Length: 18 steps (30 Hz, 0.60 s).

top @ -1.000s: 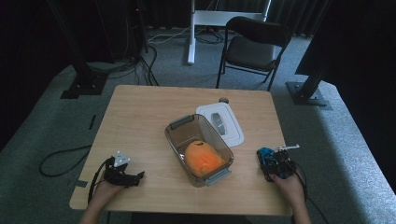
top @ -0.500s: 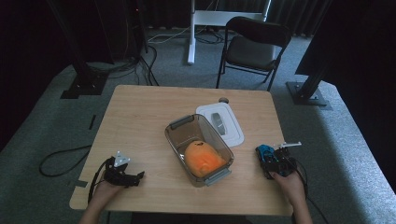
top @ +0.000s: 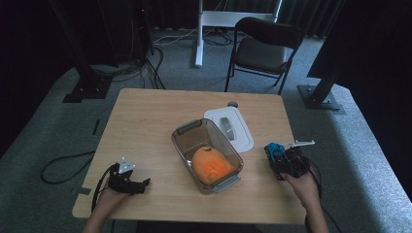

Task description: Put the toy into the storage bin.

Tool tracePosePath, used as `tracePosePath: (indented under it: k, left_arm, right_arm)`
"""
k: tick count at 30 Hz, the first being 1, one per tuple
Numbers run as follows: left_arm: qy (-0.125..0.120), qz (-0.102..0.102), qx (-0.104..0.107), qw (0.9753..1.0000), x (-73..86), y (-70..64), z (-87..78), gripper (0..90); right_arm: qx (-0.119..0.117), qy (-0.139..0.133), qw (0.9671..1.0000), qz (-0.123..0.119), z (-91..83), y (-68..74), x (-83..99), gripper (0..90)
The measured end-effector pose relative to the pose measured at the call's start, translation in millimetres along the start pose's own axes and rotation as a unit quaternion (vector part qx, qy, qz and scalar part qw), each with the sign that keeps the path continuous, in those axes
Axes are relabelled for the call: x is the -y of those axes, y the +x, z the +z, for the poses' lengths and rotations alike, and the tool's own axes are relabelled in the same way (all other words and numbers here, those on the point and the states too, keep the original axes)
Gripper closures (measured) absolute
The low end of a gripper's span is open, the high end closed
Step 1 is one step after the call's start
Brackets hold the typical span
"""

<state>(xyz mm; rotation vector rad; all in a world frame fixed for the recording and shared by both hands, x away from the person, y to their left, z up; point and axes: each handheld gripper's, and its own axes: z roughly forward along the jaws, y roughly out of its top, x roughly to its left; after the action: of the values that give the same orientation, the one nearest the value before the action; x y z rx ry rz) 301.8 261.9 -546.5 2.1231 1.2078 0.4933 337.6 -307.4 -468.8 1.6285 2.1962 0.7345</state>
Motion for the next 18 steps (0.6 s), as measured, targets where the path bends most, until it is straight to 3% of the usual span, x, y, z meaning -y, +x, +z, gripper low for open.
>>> tracePosePath:
  k: [18]
  left_arm:
    - [0.000, 0.000, 0.000, 1.0000, 0.0, 0.0, 0.0, 1.6]
  right_arm:
    - [-0.014, -0.027, 0.9988, -0.039, -27.6, 17.7, -34.5, 24.9]
